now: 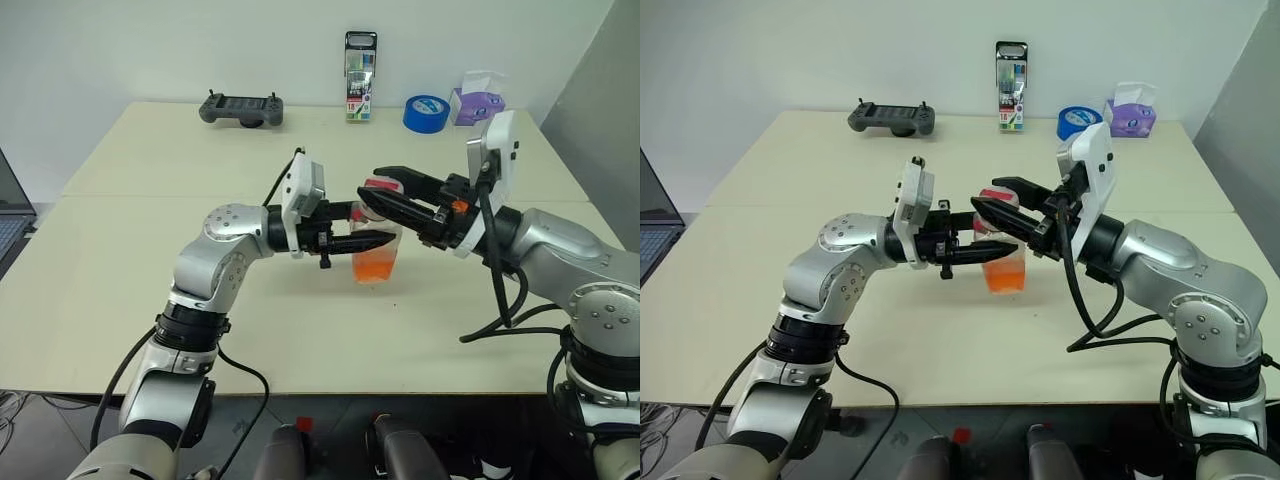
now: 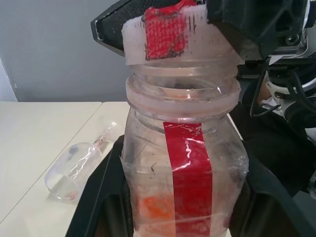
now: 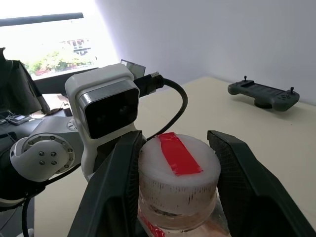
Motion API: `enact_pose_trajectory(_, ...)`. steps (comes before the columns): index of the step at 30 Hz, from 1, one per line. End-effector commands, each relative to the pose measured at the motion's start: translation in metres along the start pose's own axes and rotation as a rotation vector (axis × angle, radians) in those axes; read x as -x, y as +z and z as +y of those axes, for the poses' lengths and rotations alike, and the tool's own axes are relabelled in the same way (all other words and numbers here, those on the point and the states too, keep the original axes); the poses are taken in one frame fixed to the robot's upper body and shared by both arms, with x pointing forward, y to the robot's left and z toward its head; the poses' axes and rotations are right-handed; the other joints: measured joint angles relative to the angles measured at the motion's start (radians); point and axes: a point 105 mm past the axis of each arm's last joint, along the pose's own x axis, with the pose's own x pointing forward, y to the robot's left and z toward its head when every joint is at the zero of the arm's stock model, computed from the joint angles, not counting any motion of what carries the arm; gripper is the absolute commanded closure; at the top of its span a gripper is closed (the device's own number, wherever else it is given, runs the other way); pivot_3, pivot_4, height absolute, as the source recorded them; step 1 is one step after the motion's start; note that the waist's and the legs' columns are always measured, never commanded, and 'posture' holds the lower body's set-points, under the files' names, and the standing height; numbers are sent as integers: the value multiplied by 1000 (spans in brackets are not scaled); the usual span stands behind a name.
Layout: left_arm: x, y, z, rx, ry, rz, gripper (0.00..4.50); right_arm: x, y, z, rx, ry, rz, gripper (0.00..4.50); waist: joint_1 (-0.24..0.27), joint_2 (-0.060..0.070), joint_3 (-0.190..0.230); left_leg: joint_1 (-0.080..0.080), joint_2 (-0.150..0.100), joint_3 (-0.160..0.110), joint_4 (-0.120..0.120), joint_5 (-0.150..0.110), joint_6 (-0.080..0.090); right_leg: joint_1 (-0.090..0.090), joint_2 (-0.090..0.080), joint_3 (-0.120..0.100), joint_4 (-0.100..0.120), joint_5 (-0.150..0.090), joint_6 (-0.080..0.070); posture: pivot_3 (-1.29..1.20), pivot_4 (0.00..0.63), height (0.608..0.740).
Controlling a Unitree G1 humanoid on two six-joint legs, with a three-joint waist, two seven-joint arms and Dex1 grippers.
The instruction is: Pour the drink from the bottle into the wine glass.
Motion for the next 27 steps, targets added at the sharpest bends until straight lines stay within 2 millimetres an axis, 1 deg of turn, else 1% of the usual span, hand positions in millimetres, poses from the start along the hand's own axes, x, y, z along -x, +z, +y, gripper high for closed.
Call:
enact_pose_trajectory(1,-2,1,-5,-10,-48,-7,2631,18,34,-39,-20,-243,-154,2683,0,0,0,0,0,0,0,0,0,0,0,0,0,0,0,0,150,740)
enact_pose_trajectory(3,-2,1,-5,-11,-51,-8,2631,16,33,-38,-89,-231,-163,2683,0,0,0,0,0,0,0,0,0,0,1,0,0,0,0,0,150,740)
enact_pose_trajectory(7,-2,1,-5,-14,-57,-7,2631,15,32,-34,-292,-207,-205,2683,0,0,0,0,0,0,0,0,0,0,1,0,0,1,-1,0,150,740)
enact_pose_trajectory(9,-1,1,-6,-14,-58,-6,2631,15,33,-33,-326,-209,-205,2683,-2,0,0,0,0,0,-1,0,0,0,1,0,0,1,-2,0,150,740)
enact_pose_trajectory(11,-1,1,-6,-15,-56,-6,2631,17,33,-33,-309,-216,-191,2683,-1,0,0,0,0,0,-1,0,0,-1,1,0,0,1,-2,0,150,740)
enact_pose_trajectory(12,-1,1,-6,-15,-54,-6,2631,19,33,-36,-265,-244,-180,2683,-1,0,0,-1,0,0,-1,0,0,-1,1,0,0,1,-2,0,150,740)
enact_pose_trajectory(14,0,1,-6,-15,-51,-5,2631,24,24,-38,-66,-302,-103,2683,0,0,0,-1,0,0,-1,0,0,-1,1,0,0,0,-1,0,150,740)
enact_pose_trajectory(16,1,0,-7,-14,-48,-5,2631,35,7,-47,91,-411,-14,2683,2,0,0,-1,0,0,-1,0,0,-1,0,0,-1,0,0,0,150,740)
enact_pose_trajectory(18,1,-1,-8,-15,-43,-4,2631,54,-17,-60,225,-561,76,2683,3,0,0,-1,0,0,-1,0,0,0,0,0,-2,0,0,0,150,740)
enact_pose_trajectory(21,1,-1,-9,-13,-39,-5,2631,84,-55,-69,396,-710,208,2683,5,0,0,-2,-1,0,-1,0,0,0,0,0,-3,-1,1,0,150,740)
enact_pose_trajectory(22,1,-2,-9,-13,-39,-6,2631,93,-68,-70,407,-751,243,2683,4,0,0,-2,-1,1,-1,0,0,-1,0,1,-3,-1,1,0,150,740)
enact_pose_trajectory(24,0,-2,-9,-11,-40,-7,2631,109,-91,-72,364,-827,269,2683,3,0,0,-1,-1,2,-1,0,0,-1,0,1,-2,-1,1,0,150,740)
enact_pose_trajectory(25,0,-2,-9,-12,-41,-7,2631,115,-104,-73,364,-849,295,2683,0,0,0,-1,-1,2,-1,0,0,0,0,1,-2,-1,1,0,150,740)
enact_pose_trajectory(27,-1,-2,-8,-12,-43,-9,2631,121,-122,-73,348,-879,315,2683,-4,0,0,1,-1,4,-1,0,0,0,1,3,-1,-1,1,0,150,740)
